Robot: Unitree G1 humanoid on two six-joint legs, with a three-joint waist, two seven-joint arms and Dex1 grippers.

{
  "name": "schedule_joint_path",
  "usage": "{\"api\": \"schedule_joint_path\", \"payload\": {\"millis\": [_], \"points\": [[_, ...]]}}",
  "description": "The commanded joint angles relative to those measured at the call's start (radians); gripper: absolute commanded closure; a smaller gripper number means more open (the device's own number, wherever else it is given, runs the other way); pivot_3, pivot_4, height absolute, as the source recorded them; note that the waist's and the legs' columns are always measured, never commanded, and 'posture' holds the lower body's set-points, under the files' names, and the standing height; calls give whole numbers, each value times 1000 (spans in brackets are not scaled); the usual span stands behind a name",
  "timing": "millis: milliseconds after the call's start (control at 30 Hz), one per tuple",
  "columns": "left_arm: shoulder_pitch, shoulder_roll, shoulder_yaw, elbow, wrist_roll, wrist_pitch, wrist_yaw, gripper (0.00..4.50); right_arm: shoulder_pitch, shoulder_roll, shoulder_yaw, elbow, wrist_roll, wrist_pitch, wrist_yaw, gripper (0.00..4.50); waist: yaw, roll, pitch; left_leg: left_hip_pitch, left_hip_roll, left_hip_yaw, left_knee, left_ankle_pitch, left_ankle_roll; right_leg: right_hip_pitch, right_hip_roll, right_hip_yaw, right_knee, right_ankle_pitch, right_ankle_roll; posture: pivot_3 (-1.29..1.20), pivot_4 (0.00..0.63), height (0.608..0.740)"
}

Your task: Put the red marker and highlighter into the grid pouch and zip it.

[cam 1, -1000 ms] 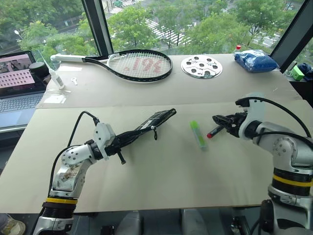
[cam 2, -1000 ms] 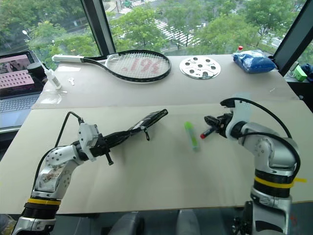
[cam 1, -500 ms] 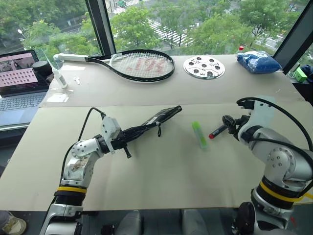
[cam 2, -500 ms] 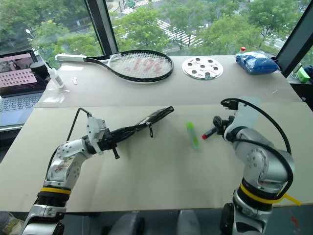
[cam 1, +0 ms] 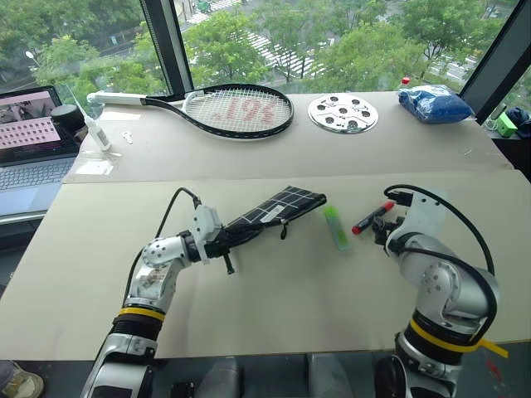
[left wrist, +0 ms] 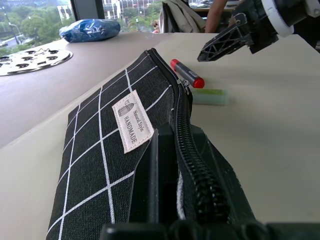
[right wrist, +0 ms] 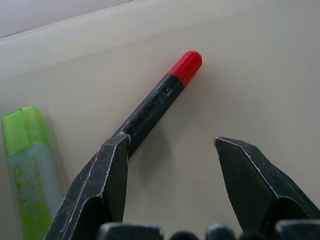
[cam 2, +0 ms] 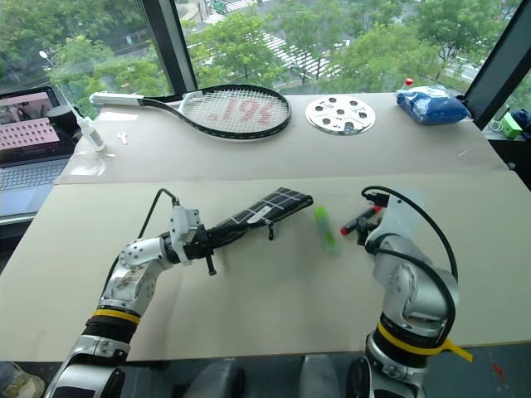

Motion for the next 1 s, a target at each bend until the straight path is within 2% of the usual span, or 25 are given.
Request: {"api": "schedule_joint_path", "payload": {"millis": [33,233,400,700,1000], "points": [[-22,-7,2,-2,2,-33,-6,4500,-49,2,9,-3,-21,-52,-13,1479,-1,0,0,0,0,0,0,0,0,0,0,0,0,0,0,0,150,740],[-24,-8,18,-34,-19,-12,-1,4500,-81,-12,23,17,-38,-65,2,1479,-1,0,0,0,0,0,0,0,0,0,0,0,0,0,0,0,150,740],[-40,-4,40,-88,-57,43,14,4500,-93,20,43,68,-53,-100,-5,1479,-3,0,0,0,0,0,0,0,0,0,0,0,0,0,0,0,150,740],[-24,-3,51,-116,-56,50,25,4500,-54,49,64,189,-95,-220,-29,1479,-3,0,0,0,0,0,0,0,0,0,0,0,0,0,0,0,150,740],[-5,-7,51,-136,-56,51,40,4500,-11,54,98,224,-124,-279,-39,1479,-3,0,0,1,0,0,-1,0,0,0,0,0,0,0,0,0,150,740]]}}
